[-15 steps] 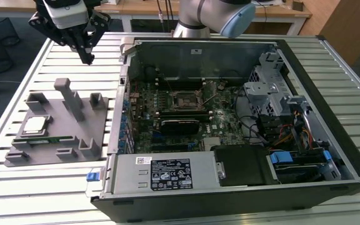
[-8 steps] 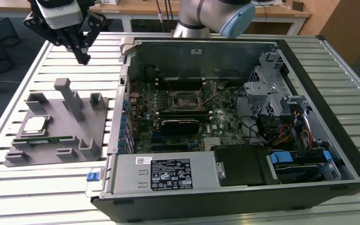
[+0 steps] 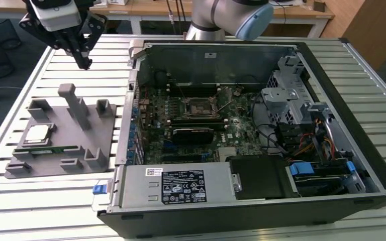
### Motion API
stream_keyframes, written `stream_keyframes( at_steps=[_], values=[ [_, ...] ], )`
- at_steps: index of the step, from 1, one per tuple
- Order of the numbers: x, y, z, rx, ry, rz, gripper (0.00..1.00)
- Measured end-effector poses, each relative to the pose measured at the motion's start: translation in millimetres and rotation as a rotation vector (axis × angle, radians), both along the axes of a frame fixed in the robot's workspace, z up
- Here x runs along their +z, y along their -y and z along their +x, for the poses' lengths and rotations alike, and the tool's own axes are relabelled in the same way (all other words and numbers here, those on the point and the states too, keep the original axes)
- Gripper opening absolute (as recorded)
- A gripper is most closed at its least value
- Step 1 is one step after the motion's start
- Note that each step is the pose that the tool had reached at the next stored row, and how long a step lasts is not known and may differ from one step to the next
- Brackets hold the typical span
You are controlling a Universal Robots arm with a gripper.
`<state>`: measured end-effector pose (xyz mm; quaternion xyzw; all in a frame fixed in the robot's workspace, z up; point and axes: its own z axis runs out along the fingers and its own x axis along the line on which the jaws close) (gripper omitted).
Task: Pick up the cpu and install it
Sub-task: 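Reach for the cpu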
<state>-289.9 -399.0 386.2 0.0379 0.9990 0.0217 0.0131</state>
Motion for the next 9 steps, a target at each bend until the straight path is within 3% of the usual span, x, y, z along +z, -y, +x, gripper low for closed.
stream_keyframes(
  at_steps=[9],
  values=[
    [-0.5,0.0,-12.7,0.0,-0.0006,0.0,0.11]
  ],
)
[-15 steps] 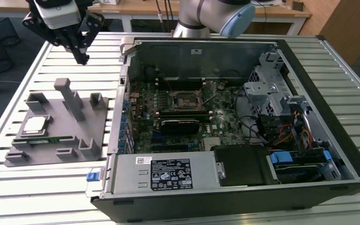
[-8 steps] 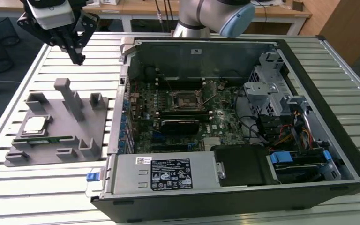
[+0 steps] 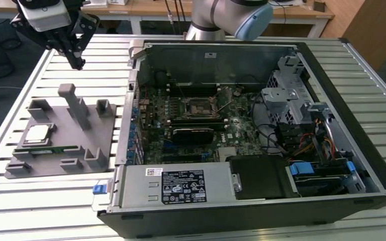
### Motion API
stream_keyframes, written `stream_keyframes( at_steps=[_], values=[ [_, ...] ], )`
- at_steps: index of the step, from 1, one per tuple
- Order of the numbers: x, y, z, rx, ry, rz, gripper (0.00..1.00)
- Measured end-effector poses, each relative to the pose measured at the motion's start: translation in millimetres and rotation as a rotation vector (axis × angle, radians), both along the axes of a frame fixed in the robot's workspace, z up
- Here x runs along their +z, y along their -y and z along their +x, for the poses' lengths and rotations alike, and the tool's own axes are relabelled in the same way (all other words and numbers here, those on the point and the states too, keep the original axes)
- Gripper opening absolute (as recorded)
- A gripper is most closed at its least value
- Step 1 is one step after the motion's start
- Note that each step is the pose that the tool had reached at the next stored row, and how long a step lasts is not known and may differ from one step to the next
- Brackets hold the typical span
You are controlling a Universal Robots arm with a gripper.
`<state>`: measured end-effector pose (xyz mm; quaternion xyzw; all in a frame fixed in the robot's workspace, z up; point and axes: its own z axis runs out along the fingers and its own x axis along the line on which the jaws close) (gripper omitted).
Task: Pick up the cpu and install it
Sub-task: 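Reach for the cpu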
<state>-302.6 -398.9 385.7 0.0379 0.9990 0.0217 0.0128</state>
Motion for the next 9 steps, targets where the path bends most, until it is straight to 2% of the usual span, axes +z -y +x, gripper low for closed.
stream_keyframes(
  at_steps=[9],
  values=[
    [-0.7,0.0,-11.9,0.0,-0.0012,0.0,0.11]
  ],
)
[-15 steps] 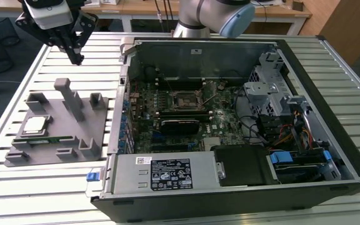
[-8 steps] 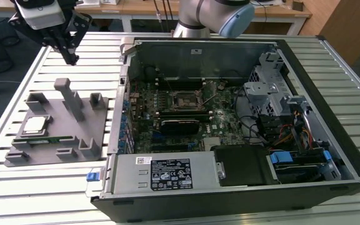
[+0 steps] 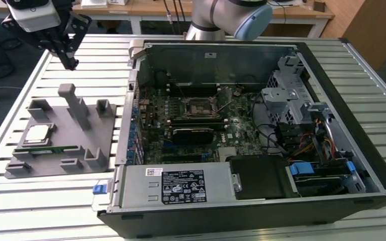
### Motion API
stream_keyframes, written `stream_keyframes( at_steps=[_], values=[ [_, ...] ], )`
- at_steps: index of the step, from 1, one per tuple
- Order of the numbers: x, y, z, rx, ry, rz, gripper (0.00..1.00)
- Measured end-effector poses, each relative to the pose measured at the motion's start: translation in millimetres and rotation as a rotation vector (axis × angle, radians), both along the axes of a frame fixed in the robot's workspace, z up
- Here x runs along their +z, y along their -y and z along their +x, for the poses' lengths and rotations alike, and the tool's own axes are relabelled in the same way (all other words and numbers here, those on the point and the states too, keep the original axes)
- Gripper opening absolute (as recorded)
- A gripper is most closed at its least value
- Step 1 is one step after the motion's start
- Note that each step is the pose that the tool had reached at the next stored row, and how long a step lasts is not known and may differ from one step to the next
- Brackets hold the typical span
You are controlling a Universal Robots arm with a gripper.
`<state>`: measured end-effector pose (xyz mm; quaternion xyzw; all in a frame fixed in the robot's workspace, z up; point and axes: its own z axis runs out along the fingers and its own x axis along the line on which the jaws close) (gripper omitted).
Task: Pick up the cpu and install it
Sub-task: 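Reach for the cpu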
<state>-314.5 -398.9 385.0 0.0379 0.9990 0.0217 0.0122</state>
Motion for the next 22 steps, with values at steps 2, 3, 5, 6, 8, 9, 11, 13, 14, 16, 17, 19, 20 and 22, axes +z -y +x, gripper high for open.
stream_keyframes(
  at_steps=[2,3,5,6,8,9,11,13,14,16,17,19,20,22],
  values=[
    [-0.2,0.0,-2.2,0.0,-0.0003,0.0,0.11],
    [-0.2,0.0,-3.2,0.0,-0.0005,0.0,0.11],
    [-0.4,0.0,-5.3,0.0,-0.0009,0.0,0.11],
    [-0.5,0.0,-6.3,0.0,-0.0011,0.0,0.11],
    [-0.7,0.0,-8.2,0.0,-0.0014,0.0,0.11],
    [-0.8,0.0,-9.3,0.0,-0.0015,0.0,0.11],
    [-1.0,0.0,-11.4,0.0,-0.0019,0.0,0.11],
    [-1.2,0.0,-13.6,0.0,-0.0022,0.0,0.11],
    [-1.3,0.0,-14.7,0.0,-0.0024,0.0,0.11],
    [-1.5,0.0,-17.0,0.0,-0.0026,0.0,0.11],
    [-1.6,0.0,-18.2,0.0,-0.0028,0.0,0.11],
    [-1.8,0.0,-20.5,0.0,-0.003,0.0001,0.11],
    [-1.9,0.0,-21.6,0.0,-0.0032,0.0,0.11],
    [-2.0,0.0,-23.9,0.0,-0.0036,0.0,0.11]
  ],
)
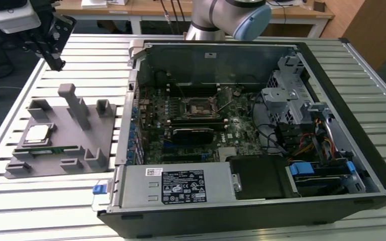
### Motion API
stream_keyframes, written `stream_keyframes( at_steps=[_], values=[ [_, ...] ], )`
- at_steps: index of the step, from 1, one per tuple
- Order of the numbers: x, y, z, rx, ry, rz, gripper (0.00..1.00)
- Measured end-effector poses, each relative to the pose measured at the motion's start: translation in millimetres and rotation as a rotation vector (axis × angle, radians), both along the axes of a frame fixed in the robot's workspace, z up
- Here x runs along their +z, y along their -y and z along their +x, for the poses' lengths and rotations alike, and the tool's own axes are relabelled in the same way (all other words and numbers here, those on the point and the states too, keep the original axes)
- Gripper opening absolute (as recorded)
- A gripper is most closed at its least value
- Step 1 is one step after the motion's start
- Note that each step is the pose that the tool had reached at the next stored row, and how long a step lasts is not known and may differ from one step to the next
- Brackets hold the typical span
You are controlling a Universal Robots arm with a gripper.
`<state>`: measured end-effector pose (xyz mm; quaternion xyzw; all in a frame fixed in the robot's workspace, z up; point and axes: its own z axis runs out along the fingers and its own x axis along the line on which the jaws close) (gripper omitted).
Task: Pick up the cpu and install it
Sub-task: 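Reach for the cpu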
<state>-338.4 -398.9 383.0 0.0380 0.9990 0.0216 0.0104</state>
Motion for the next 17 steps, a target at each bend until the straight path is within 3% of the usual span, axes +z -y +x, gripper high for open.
stream_keyframes(
  at_steps=[17],
  values=[
    [-1.7,0.0,-19.0,0.0,-0.0024,0.0,0.11]
  ],
)
